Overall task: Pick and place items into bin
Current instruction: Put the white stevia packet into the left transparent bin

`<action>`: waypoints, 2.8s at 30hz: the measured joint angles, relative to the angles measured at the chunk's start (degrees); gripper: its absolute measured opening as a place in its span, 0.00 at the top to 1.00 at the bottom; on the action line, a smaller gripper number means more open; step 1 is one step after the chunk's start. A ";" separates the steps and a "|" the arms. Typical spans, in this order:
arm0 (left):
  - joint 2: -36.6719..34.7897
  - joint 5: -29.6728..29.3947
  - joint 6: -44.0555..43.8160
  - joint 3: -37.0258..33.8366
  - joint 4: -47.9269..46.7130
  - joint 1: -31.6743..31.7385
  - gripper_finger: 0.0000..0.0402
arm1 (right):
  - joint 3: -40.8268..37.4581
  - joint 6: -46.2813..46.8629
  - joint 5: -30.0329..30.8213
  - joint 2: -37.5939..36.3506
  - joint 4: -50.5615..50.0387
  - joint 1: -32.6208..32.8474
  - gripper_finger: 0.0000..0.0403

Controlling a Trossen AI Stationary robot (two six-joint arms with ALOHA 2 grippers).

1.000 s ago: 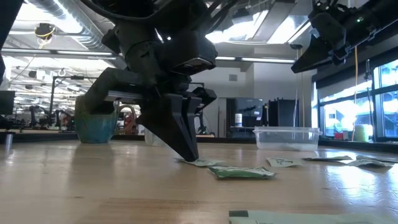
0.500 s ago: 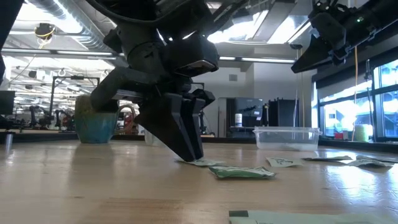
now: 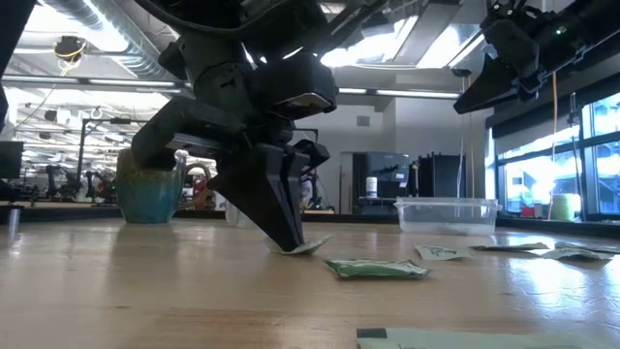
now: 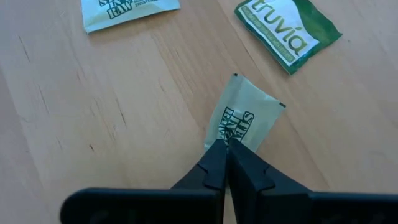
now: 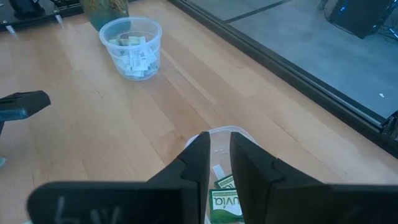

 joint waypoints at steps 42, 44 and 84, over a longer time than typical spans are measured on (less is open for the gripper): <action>-18.03 -27.61 -9.60 -0.11 -23.71 24.96 0.97 | 0.01 0.00 -0.01 0.00 -0.11 -0.01 0.83; -17.75 -27.66 -9.56 -0.11 -23.67 25.18 0.95 | 0.01 -0.02 -0.01 0.00 -0.10 -0.01 0.83; -52.06 -6.32 -9.97 -31.26 22.14 14.33 0.78 | 0.30 4.51 -30.20 3.06 0.16 0.01 0.83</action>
